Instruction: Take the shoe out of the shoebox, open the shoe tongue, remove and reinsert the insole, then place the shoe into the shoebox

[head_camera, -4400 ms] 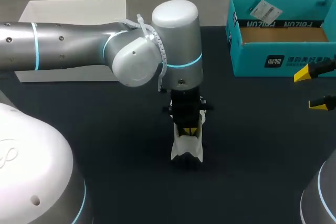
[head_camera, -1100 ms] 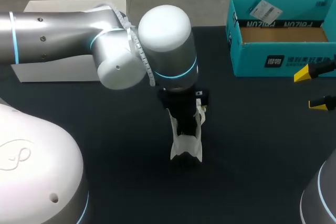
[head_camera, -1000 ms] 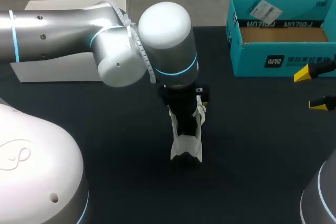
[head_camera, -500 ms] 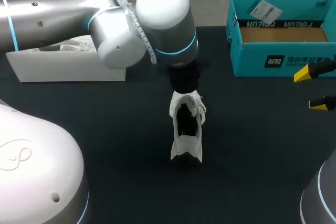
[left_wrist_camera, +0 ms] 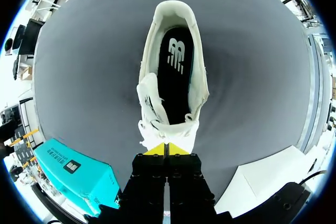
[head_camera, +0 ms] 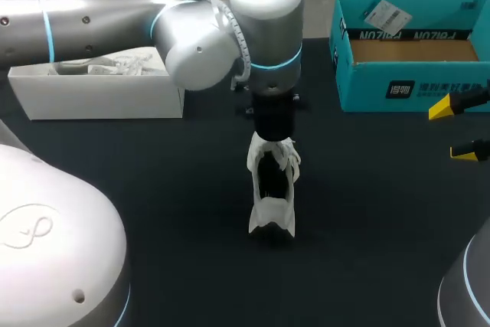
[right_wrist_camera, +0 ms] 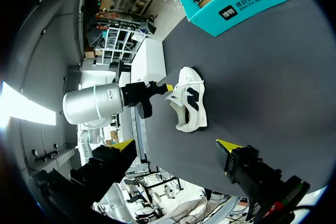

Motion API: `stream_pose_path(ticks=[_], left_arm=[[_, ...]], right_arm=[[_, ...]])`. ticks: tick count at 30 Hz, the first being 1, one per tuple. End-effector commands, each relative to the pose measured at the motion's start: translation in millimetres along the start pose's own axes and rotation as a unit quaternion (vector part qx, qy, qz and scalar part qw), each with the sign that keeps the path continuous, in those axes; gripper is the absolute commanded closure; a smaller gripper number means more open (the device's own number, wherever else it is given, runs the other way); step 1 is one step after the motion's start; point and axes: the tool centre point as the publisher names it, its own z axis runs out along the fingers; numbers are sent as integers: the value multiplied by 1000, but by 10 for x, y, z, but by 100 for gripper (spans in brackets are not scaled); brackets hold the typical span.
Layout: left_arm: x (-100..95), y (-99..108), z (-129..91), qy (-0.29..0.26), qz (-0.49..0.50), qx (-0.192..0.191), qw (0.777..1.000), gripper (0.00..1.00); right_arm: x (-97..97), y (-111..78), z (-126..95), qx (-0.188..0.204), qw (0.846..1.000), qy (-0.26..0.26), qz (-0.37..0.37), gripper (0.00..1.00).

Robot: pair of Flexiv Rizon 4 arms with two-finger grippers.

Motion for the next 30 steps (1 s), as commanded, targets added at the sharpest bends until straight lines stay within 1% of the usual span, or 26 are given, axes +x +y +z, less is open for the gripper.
stream_pose_path(ticks=[1,3,5,7,13,15,18,20,22,23,24,28,30], left_arm=[[-26,-42,83,15,4,29,999,100],[4,-123,107,14,0,53,998,100],[47,-189,138,28,-1,54,998,100],[92,-257,137,38,-10,71,997,100],[176,-410,58,70,-16,77,995,100],[156,-421,4,58,-22,69,996,100],[82,-379,-78,34,-43,64,996,100],[47,-373,-75,33,-51,66,996,100],[40,-415,-33,39,-49,68,996,100],[44,-438,-19,45,-55,74,995,100],[59,-488,-1,53,-61,92,992,100],[118,-670,17,61,-72,127,987,100],[139,-729,42,66,-71,135,986,100]], right_arm=[[-5,-17,3,-2,1000,-1,1,0],[-5,-17,3,-2,1000,-1,1,0],[-5,-17,3,-2,1000,-1,1,0],[-5,-17,3,-2,1000,-1,1,0],[-5,-17,3,-2,1000,-1,1,0],[-5,-17,3,-2,1000,-1,1,0],[-5,-17,3,-2,1000,-1,1,0],[-5,-17,3,-2,1000,-1,1,0],[-5,-17,3,-2,1000,-1,1,0],[-5,-17,3,-2,1000,-1,1,0],[-5,-17,3,-2,1000,-1,1,0],[-5,-17,3,-2,1000,-1,1,0],[-5,-17,3,-2,1000,-1,1,0]])
